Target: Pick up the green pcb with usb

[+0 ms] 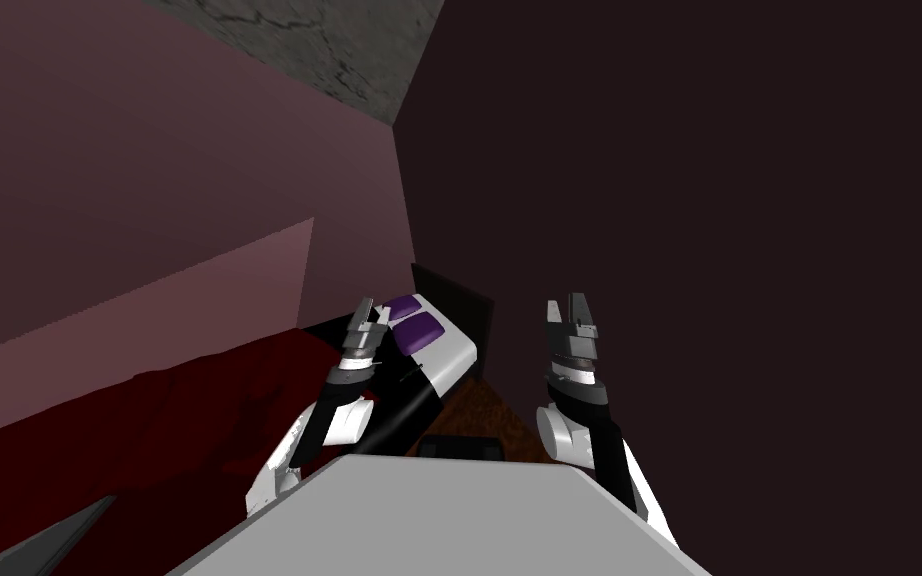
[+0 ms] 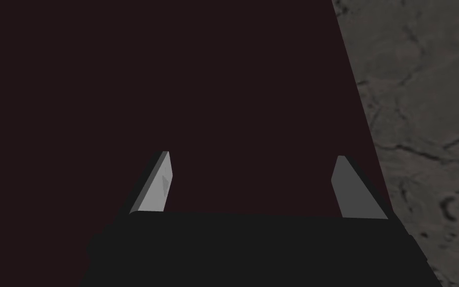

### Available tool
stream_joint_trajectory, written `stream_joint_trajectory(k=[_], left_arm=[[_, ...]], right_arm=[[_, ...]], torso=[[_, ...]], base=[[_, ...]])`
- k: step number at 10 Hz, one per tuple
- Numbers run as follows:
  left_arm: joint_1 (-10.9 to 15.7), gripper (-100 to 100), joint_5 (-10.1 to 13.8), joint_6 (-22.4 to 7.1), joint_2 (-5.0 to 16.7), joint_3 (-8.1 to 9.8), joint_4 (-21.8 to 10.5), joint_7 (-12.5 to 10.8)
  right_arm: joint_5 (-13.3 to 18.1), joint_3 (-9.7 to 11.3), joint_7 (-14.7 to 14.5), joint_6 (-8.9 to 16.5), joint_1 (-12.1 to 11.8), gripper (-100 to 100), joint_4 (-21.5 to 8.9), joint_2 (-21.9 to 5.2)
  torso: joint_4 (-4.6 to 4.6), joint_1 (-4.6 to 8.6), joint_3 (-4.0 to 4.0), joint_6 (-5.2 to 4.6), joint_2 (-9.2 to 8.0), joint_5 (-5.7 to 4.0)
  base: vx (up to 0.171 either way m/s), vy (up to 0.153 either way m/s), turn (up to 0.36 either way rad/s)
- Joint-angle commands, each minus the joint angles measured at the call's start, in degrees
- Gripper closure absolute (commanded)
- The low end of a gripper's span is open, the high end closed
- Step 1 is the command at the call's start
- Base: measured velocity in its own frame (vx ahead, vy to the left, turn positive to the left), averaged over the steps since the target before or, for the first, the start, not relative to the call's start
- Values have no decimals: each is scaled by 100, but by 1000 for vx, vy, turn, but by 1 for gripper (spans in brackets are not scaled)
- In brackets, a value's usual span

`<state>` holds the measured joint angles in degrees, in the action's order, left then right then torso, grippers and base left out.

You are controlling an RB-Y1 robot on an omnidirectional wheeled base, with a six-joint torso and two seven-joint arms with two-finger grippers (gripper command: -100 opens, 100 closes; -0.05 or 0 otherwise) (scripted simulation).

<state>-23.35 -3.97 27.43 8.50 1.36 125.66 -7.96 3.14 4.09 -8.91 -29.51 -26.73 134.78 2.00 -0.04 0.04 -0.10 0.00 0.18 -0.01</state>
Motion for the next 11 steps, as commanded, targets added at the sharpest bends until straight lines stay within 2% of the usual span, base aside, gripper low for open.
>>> stream_joint_trajectory(k=[1, 3, 4, 9, 10, 11], left_arm=[[55, -100, 8, -50, 20, 5, -191, 12], [198, -100, 70, -223, 89, 71, -569, 9], [198, -100, 70, -223, 89, 71, -659, 9], [518, -100, 210, -614, 138, 220, -1682, 4], [518, -100, 210, -614, 138, 220, -1722, 4], [604, -100, 248, -721, 139, 260, -1963, 2]], right_arm=[[0, 0, 0, 0, 0, 0, 0, 0], [0, 0, 0, 0, 0, 0, 0, 0], [0, 0, 0, 0, 0, 0, 0, 0], [0, 0, 0, 0, 0, 0, 0, 0], [0, 0, 0, 0, 0, 0, 0, 0], [0, 0, 0, 0, 0, 0, 0, 0]], torso=[[0, 0, 0, 0, 0, 0], [0, 0, 0, 0, -1, 0], [-1, 1, -2, 0, 4, 0], [-2, 5, -5, 0, 7, -2], [-1, 3, -3, 0, 5, -1], [0, 0, 0, 0, -1, -1]], base=[[36, -14, 15], [46, -16, 32], [43, -18, 13], [57, -26, 33], [37, -13, 16], [37, -14, 28]])
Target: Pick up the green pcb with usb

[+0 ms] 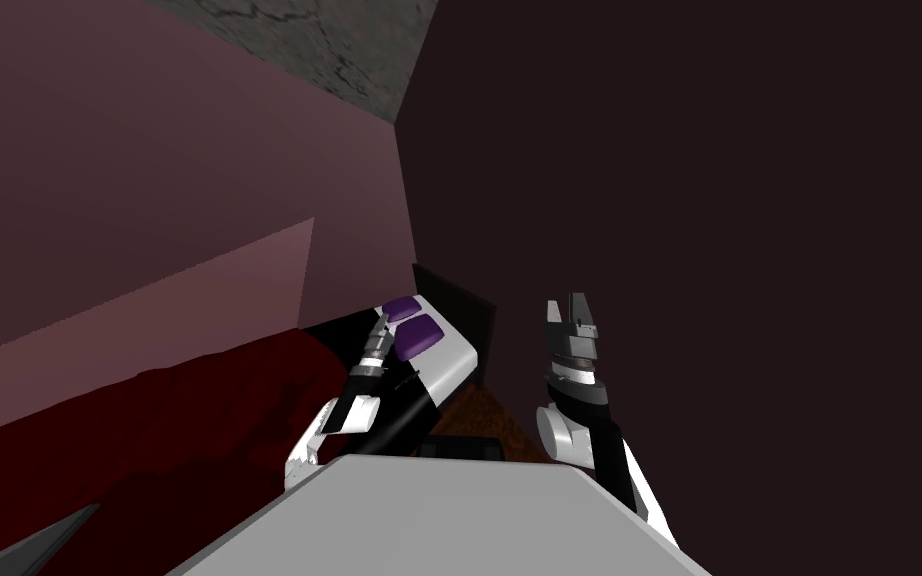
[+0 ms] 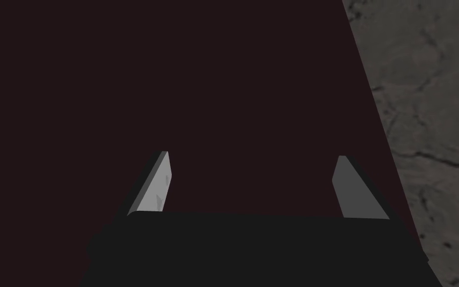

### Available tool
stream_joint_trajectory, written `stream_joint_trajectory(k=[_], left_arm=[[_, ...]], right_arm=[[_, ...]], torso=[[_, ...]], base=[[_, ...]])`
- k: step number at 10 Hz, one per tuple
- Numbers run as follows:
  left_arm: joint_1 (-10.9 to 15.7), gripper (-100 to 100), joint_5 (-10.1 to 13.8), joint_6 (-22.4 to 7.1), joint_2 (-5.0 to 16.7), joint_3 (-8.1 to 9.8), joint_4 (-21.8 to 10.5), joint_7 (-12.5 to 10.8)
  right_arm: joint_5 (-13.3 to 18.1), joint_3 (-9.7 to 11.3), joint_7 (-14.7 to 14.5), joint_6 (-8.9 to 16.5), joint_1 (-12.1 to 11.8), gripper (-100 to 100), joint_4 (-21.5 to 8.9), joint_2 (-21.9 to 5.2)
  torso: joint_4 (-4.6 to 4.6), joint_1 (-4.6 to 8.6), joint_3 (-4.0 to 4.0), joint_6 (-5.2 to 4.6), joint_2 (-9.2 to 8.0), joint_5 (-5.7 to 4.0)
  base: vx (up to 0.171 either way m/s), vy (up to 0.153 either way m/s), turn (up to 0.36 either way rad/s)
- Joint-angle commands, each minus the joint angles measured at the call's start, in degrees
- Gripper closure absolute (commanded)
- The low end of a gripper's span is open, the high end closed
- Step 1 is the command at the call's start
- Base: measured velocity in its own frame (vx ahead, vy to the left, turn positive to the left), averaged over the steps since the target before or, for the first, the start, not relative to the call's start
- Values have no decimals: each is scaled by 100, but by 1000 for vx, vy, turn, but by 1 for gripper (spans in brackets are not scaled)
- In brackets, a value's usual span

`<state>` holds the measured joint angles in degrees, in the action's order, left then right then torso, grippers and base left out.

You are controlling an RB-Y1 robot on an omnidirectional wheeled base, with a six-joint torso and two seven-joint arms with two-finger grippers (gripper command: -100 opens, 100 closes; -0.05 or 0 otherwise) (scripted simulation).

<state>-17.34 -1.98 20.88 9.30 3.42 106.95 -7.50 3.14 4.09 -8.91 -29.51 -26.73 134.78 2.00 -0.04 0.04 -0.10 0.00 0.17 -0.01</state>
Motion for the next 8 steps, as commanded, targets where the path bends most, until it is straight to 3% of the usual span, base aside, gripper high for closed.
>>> stream_joint_trajectory(k=[1, 8], left_arm=[[93, -100, 87, -175, 59, 95, -286, -45], [372, -100, 209, -520, 50, 222, -1294, -48]], right_arm=[[0, 0, 0, 0, 0, 0, 0, 0], [0, 0, 0, 0, 0, 0, 0, 0]], torso=[[0, 0, 0, 0, 0, 0], [2, -2, 5, 0, -9, 0]], base=[[72, -23, 47], [38, -19, 22]])
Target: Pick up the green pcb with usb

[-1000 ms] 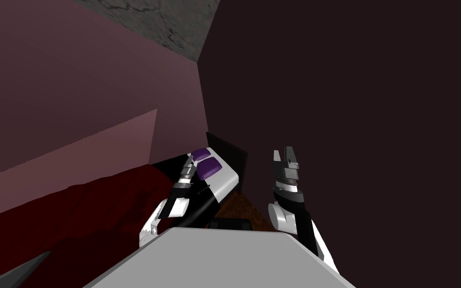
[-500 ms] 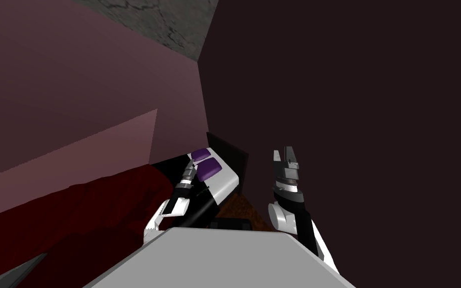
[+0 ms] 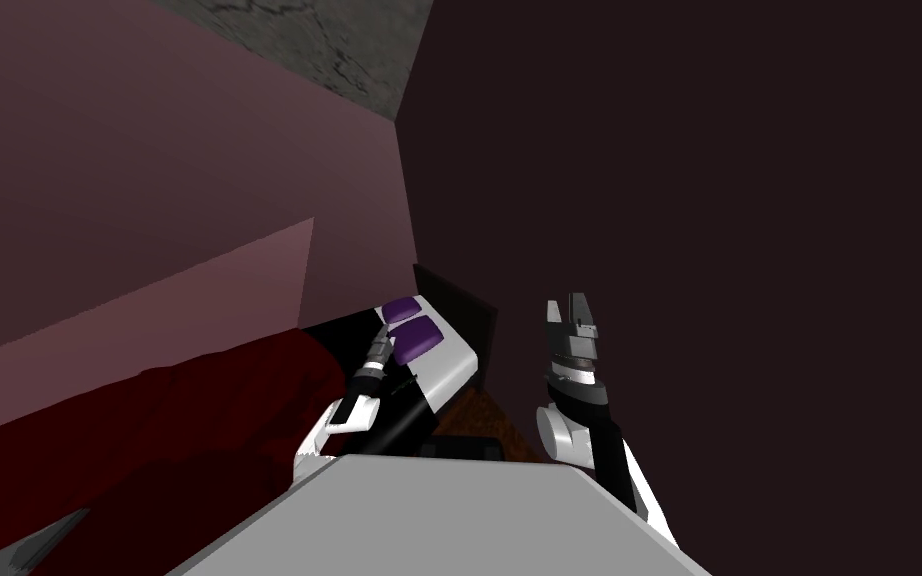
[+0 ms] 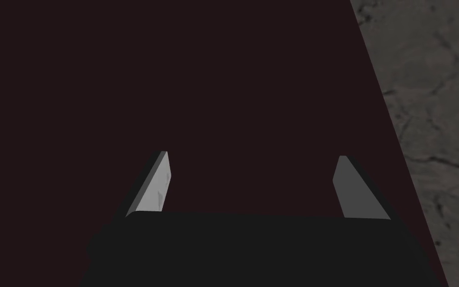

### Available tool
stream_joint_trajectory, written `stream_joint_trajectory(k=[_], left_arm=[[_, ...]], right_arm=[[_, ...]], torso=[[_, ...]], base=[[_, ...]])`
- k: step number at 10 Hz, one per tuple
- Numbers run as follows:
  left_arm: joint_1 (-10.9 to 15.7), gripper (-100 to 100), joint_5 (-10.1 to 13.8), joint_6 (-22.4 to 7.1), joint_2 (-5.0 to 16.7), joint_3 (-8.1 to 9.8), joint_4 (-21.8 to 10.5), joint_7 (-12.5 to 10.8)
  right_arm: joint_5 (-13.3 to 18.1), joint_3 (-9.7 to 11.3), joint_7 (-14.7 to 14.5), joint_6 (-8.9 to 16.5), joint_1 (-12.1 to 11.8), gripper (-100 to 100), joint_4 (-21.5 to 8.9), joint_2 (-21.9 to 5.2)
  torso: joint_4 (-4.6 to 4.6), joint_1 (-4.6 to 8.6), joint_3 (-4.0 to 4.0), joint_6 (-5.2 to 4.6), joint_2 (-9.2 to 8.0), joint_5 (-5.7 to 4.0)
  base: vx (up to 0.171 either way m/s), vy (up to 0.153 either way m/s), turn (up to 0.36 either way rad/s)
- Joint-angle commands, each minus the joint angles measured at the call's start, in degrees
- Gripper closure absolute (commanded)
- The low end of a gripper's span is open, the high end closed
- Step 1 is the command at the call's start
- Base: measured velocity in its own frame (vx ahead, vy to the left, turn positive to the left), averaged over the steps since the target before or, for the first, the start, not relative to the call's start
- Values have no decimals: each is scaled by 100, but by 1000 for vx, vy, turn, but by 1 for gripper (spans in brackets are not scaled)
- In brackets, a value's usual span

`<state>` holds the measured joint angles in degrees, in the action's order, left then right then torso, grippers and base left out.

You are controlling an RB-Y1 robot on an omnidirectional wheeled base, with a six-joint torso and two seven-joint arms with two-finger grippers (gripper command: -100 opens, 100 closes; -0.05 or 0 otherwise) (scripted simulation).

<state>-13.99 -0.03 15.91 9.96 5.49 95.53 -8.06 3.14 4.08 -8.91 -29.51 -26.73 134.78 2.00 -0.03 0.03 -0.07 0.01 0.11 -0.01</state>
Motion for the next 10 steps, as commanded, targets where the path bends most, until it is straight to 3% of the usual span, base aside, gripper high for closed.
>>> stream_joint_trajectory(k=[1, 10], left_arm=[[36, -100, 14, -24, -16, 15, -247, 8], [427, -100, 182, -503, -57, 188, -1560, 5]], right_arm=[[0, 0, 0, 0, 0, 0, 0, 0], [0, 0, 0, 0, 0, 0, 0, 0]], torso=[[0, 0, 0, 0, 0, 0], [-1, 5, -3, 0, 4, -1]], base=[[35, -18, 20], [37, -21, 23]])
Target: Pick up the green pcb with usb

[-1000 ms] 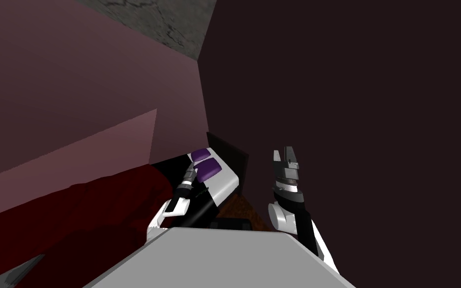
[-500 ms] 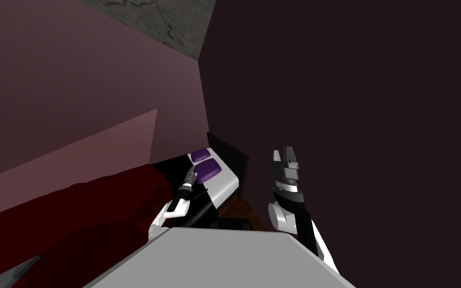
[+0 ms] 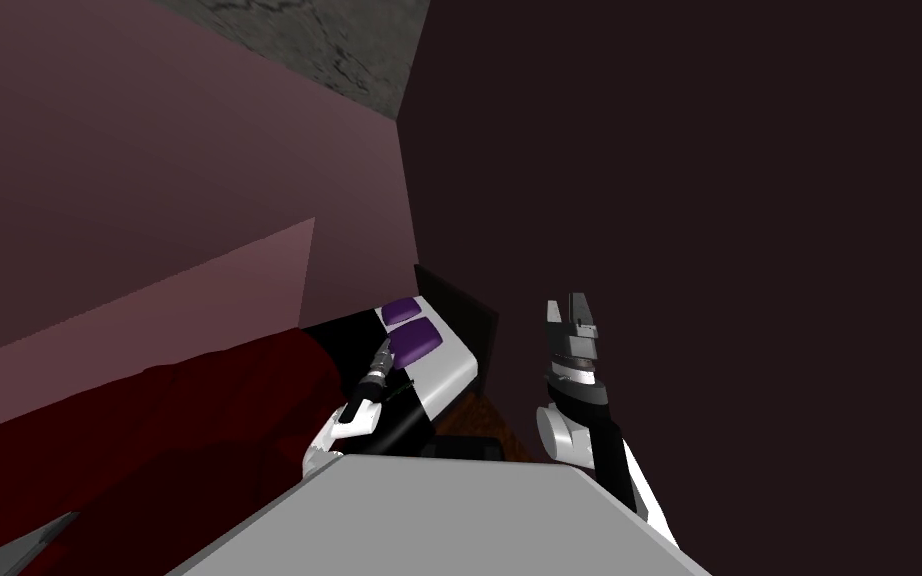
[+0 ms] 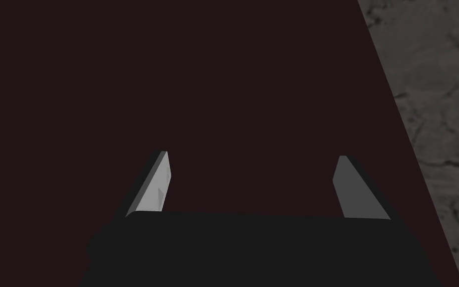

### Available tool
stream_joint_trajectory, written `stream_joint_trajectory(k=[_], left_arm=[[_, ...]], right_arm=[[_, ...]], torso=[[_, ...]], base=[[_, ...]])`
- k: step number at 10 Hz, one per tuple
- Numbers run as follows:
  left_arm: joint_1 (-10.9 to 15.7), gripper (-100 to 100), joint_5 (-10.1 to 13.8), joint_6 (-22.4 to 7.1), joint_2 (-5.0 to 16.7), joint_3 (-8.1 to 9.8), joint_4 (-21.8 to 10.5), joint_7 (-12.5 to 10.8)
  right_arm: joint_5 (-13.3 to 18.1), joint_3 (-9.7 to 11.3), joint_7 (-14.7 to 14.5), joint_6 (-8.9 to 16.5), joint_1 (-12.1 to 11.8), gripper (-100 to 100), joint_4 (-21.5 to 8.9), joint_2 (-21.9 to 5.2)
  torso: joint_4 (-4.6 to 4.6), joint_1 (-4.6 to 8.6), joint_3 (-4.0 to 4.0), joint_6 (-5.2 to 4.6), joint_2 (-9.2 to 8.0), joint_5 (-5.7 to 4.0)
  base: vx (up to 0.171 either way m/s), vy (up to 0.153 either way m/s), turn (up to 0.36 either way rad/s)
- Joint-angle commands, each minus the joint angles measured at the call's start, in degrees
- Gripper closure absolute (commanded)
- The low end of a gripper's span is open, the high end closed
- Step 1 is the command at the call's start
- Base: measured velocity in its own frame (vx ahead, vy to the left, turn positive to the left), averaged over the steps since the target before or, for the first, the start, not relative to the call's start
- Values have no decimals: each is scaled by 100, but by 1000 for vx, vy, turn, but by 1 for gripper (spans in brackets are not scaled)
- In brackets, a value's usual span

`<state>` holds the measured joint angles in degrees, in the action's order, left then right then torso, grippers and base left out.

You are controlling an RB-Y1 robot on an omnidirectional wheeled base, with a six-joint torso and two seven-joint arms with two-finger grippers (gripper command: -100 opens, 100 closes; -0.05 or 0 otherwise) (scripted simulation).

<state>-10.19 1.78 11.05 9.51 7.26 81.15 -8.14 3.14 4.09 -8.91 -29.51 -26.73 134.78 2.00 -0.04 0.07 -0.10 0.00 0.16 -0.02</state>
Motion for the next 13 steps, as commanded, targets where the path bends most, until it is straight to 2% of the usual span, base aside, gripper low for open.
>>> stream_joint_trajectory(k=[1, 2, 3, 4, 5, 6, 7, 11, 12, 13], left_arm=[[145, -100, 43, -137, -33, 53, -286, 12], [145, -100, 43, -137, -33, 53, -474, 12], [145, -100, 43, -137, -33, 53, -474, 12], [242, -100, 84, -255, -58, 95, -692, 12], [242, -100, 84, -255, -58, 95, -806, 12], [337, -100, 125, -372, -88, 136, -1070, 12], [337, -100, 125, -372, -88, 136, -1134, 12], [522, -100, 203, -599, -154, 216, -1771, 12], [522, -100, 203, -599, -154, 216, -1771, 12], [612, -100, 241, -707, -187, 254, -1974, 13]], right_arm=[[0, 0, 0, 0, 0, 0, 0, 0], [0, 0, 0, 0, 0, 0, 0, 0], [0, 0, 0, 0, 0, 0, 0, 0], [0, 0, 0, 0, 0, 0, 0, 0], [0, 0, 0, 0, 0, 0, 0, 0], [0, 0, 0, 0, 0, 0, 0, 0], [0, 0, 0, 0, 0, 0, 0, 0], [0, 0, 0, 0, 0, 0, 0, 0], [0, 0, 0, 0, 0, 0, 0, 0], [0, 0, 0, 0, 0, 0, 0, 0]], torso=[[0, 0, 0, 0, 0, 0], [0, 3, -1, 0, 2, 0], [0, 0, 0, 0, -1, 0], [2, -6, 4, 0, -7, 1], [2, -4, 3, 0, -5, 1], [1, -3, 3, 0, -5, 0], [1, -1, 2, 1, -4, 0], [0, 0, 0, 0, 0, 0], [1, -1, 1, 0, -3, -1], [2, -5, 5, 0, -9, 0]], base=[[44, -31, 32], [40, -22, 18], [16, -5, -1], [28, -14, 31], [29, -18, 22], [34, -25, 31], [35, -27, 19], [38, -24, 24], [13, -9, 0], [24, -10, 24]])
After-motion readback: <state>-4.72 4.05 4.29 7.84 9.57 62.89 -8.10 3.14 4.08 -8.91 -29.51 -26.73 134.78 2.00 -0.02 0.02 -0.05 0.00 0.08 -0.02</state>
